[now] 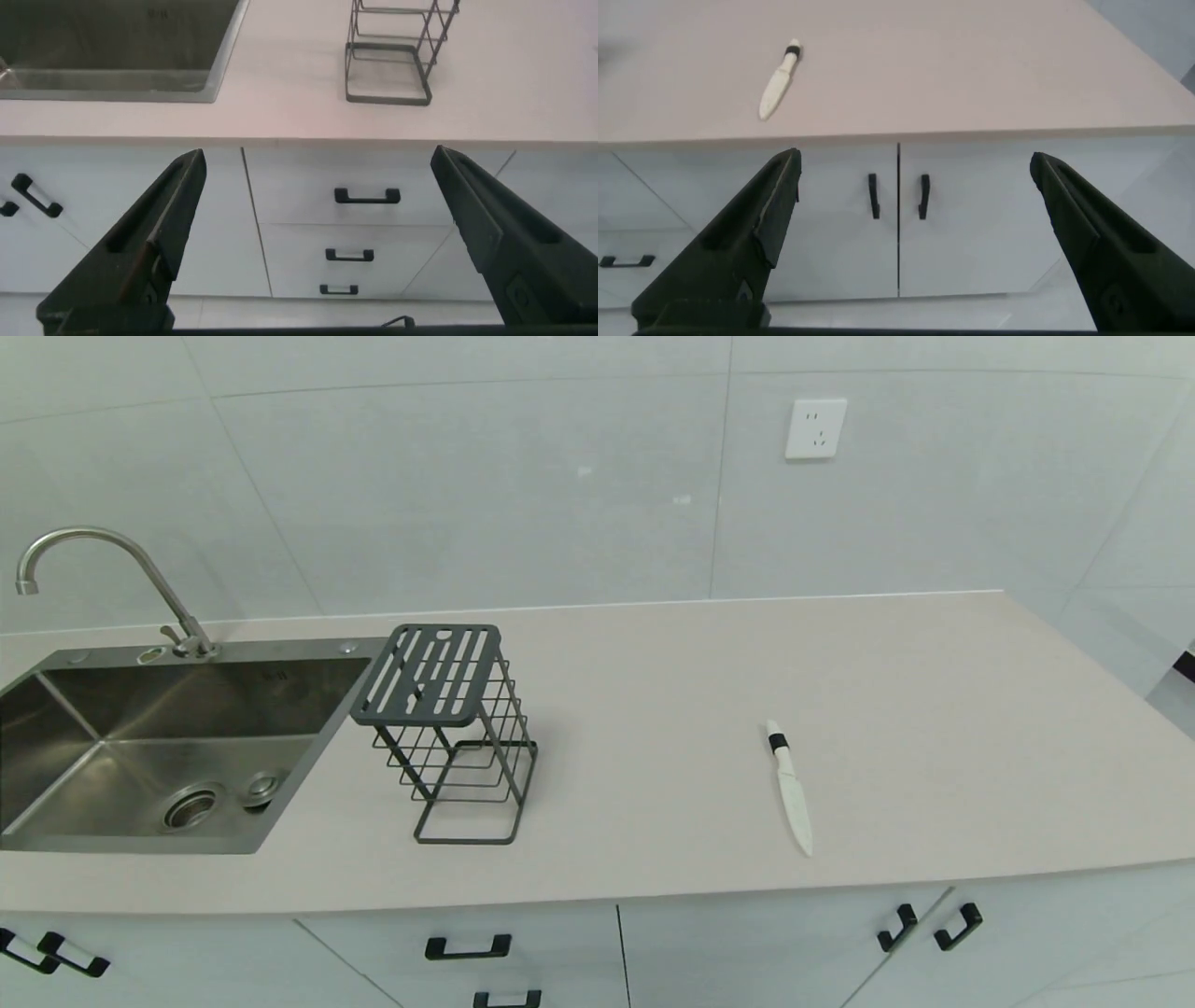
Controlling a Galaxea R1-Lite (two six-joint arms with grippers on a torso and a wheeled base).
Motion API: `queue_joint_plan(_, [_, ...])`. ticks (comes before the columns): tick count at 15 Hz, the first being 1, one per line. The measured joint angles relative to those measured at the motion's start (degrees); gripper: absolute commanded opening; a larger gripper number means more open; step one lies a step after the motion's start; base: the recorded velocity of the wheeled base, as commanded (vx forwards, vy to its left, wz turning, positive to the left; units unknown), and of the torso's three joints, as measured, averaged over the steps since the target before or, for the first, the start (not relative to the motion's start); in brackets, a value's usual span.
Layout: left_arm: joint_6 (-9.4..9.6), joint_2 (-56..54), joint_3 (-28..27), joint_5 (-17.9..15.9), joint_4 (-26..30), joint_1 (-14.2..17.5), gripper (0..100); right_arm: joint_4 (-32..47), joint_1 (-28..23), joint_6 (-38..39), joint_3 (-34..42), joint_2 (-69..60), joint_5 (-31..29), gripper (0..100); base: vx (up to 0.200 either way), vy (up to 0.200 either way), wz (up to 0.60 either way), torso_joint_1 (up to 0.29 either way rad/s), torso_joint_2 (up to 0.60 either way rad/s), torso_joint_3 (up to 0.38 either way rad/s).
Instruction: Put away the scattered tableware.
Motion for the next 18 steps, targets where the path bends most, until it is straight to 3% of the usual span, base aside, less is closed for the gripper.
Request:
queue_joint_plan(5, [0.02,0.00,0.00,0.00,0.06,0.02,100,0.00,0.00,-0.01,0.00,0.00,-0.02,100,0.000,0.000,0.00,0.067,-0.10,-0.054])
queue_joint_plan(8, [0.00,0.00,0.00,0.02,0.02,0.02,100,0.00,0.00,-0.01,0.00,0.00,-0.02,100,0.200,0.000,0.00,-0.004,0.00,0.001])
queue_joint_plan(18, [-0.04,0.00,0.00,0.02,-0.05,0.00,100,0.00,0.00,-0.01,0.00,0.00,-0.02,100,0.000,0.000,0.06,-0.001,0.00,0.001])
